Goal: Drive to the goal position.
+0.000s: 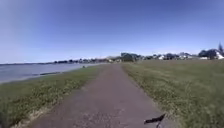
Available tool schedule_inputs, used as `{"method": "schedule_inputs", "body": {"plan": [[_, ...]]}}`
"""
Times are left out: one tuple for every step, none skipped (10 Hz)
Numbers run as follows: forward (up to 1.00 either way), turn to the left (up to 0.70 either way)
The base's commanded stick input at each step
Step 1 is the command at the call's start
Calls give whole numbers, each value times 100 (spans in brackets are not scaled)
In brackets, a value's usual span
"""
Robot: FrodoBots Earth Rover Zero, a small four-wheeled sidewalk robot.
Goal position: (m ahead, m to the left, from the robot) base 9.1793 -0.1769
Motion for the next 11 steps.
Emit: {"method": "schedule_inputs", "body": {"plan": [[70, 0], [70, 0], [70, 0], [70, 0], [70, 0], [70, 0], [70, 0], [70, 0], [70, 0], [70, 0], [70, 0]]}}
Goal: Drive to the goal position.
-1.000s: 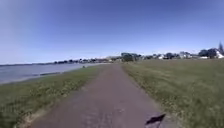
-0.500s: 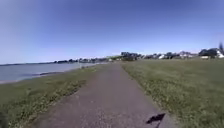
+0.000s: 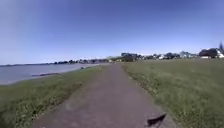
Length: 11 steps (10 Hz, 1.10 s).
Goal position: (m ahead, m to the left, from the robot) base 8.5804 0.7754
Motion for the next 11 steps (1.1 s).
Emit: {"method": "schedule_inputs", "body": {"plan": [[70, 0], [70, 0], [70, 0], [70, 0], [70, 0], [70, 0], [70, 0], [70, 0], [70, -13], [70, 0], [70, 0]]}}
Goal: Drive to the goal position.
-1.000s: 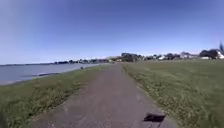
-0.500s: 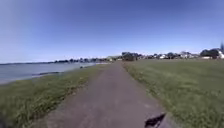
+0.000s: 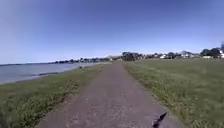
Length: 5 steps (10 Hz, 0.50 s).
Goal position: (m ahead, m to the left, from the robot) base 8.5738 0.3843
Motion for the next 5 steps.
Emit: {"method": "schedule_inputs", "body": {"plan": [[70, 0], [70, 0], [70, 0], [70, 0], [70, 0]]}}
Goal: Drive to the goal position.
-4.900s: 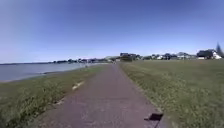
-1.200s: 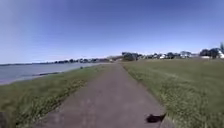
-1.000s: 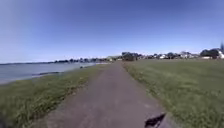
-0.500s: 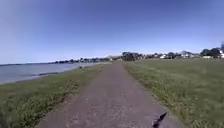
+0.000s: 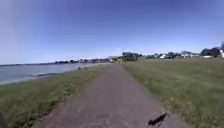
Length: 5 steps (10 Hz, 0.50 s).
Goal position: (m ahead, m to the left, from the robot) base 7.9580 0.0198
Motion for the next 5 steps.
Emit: {"method": "schedule_inputs", "body": {"plan": [[70, 0], [70, 0], [70, 0], [70, 0], [70, 0]]}}
